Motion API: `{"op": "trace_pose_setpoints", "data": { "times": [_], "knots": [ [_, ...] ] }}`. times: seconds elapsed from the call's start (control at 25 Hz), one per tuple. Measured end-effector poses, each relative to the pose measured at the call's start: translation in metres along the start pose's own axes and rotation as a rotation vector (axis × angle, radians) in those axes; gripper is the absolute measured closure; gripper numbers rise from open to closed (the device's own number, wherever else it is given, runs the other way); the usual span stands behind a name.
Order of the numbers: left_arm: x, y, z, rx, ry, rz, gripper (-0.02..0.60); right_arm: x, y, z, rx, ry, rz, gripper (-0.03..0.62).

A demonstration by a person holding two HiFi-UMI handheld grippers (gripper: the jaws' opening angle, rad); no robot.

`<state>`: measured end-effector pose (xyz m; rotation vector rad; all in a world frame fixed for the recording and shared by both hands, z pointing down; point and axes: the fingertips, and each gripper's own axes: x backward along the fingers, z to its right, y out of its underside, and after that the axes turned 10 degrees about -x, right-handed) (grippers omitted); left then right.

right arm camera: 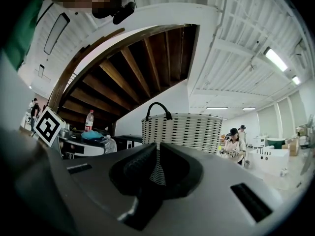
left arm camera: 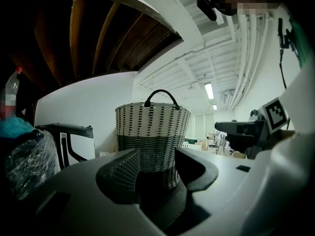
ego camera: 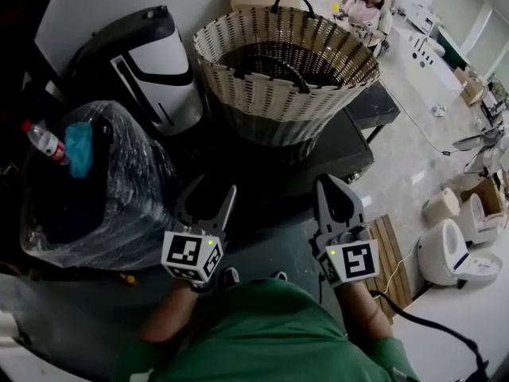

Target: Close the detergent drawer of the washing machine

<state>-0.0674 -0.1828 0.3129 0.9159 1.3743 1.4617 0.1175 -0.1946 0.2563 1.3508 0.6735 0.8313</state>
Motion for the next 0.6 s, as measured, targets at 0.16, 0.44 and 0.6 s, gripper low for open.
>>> {"op": "trace_pose_setpoints", "data": {
  "times": [0.16, 0.44, 0.6],
  "knots": [
    [-0.001, 0.001, 0.006, -0.012, -0.014, -0.016, 0.350, 0.002, 0.001, 0.005, 0.010, -0.015, 0.001, 0.553],
    [-0.004, 0.004, 0.016, -0.028, -0.013, -0.038, 0.350, 0.004, 0.004, 0.011, -0.004, -0.025, -0.016, 0.553],
    [-0.007, 0.005, 0.021, -0.023, -0.013, -0.052, 0.351, 0.007, 0.002, 0.017, -0.013, -0.028, -0.004, 0.553]
  ]
}}
